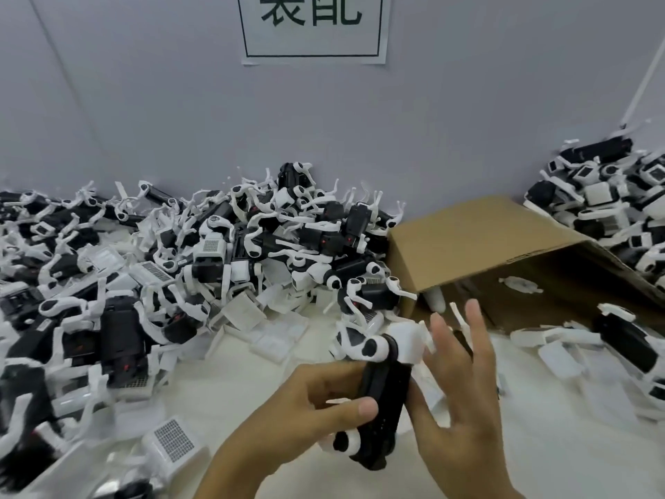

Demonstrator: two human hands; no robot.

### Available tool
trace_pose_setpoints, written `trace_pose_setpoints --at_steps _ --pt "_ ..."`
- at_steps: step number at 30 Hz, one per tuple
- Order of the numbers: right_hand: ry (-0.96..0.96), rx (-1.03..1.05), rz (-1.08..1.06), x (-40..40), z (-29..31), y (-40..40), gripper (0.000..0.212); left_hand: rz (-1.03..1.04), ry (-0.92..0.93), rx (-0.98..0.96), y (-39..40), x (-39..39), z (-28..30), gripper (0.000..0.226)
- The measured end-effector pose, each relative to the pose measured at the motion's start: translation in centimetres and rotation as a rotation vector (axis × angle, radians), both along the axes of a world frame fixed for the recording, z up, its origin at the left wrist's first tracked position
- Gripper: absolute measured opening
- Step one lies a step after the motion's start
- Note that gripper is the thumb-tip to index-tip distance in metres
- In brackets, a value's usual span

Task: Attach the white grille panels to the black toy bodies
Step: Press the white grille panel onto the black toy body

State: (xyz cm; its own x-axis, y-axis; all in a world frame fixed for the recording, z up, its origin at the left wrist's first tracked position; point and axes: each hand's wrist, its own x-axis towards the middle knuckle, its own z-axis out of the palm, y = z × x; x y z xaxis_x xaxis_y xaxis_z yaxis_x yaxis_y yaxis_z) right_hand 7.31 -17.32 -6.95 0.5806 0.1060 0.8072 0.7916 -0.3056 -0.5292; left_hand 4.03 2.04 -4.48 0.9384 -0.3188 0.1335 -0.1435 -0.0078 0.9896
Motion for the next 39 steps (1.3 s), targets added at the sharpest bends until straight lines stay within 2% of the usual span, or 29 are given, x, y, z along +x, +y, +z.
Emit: trace_pose_setpoints --at_steps 1,2,3,4,7,9,13,16,19,23,28,31,33,34,36,37,39 --pt "0.097 0.106 0.034 -0.2 0.2 0.0 0.076 0.001 0.007 -0.075 -0.2 0.0 -0.1 0.040" --pt "0.184 0.191 0.087 -0.4 0.4 0.0 0.064 0.027 0.023 -0.176 -0.4 0.0 -0.2 0.047" --pt "0.252 0.222 0.121 -0.6 0.5 0.0 0.047 0.060 0.043 -0.297 -0.8 0.1 -0.3 0.056" --pt "0.322 0.192 0.141 -0.9 0.8 0.1 0.042 0.084 0.049 -0.422 -1.4 0.2 -0.5 0.062" --pt "0.492 0.030 0.189 -1.6 0.6 0.5 0.072 0.146 0.044 -0.690 -2.7 0.4 -1.0 0.058" --pt "0.500 -0.004 0.186 -1.9 0.5 0.8 0.076 0.205 0.091 -0.759 -2.8 0.6 -1.3 0.062" --pt "0.466 -0.007 0.146 -2.3 0.9 0.8 0.066 0.180 0.065 -0.719 -3.0 0.7 -1.2 0.057" --pt "0.364 -0.009 0.120 -2.2 1.3 -0.1 0.055 0.163 0.051 -0.679 -3.6 0.5 -1.3 0.053" --pt "0.319 -0.013 0.071 -2.0 1.9 -0.8 0.045 0.171 0.045 -0.653 -4.0 0.4 -1.4 0.059" --pt "0.366 -0.018 0.094 -2.4 1.6 0.0 0.060 0.263 0.066 -0.647 -4.2 0.4 -1.3 0.070" --pt "0.273 -0.062 0.023 -2.9 1.7 -0.1 0.060 0.269 0.015 -0.573 -4.2 0.1 -0.8 0.065" --pt "0.383 -0.026 0.093 -2.4 1.2 -0.1 0.080 0.405 -0.152 -0.360 -4.0 -0.1 -0.8 0.040" --pt "0.386 -0.033 0.165 -2.2 1.0 -0.1 0.097 0.620 -0.373 -0.007 -3.5 -0.2 -1.0 0.029" --pt "0.348 -0.034 0.178 -2.0 0.8 -0.2 0.100 0.700 -0.560 0.210 -3.1 0.1 -1.3 0.039" --pt "0.292 -0.025 0.211 -2.0 0.9 -0.4 0.099 0.701 -0.943 0.593 -2.2 0.5 -2.2 0.056" --pt "0.289 -0.024 0.236 -2.1 0.9 -0.4 0.098 0.658 -1.020 0.685 -2.0 0.5 -2.5 0.063" --pt "0.287 -0.054 0.235 -2.1 0.9 -0.4 0.094 0.610 -1.019 0.732 -2.1 0.5 -2.7 0.078"
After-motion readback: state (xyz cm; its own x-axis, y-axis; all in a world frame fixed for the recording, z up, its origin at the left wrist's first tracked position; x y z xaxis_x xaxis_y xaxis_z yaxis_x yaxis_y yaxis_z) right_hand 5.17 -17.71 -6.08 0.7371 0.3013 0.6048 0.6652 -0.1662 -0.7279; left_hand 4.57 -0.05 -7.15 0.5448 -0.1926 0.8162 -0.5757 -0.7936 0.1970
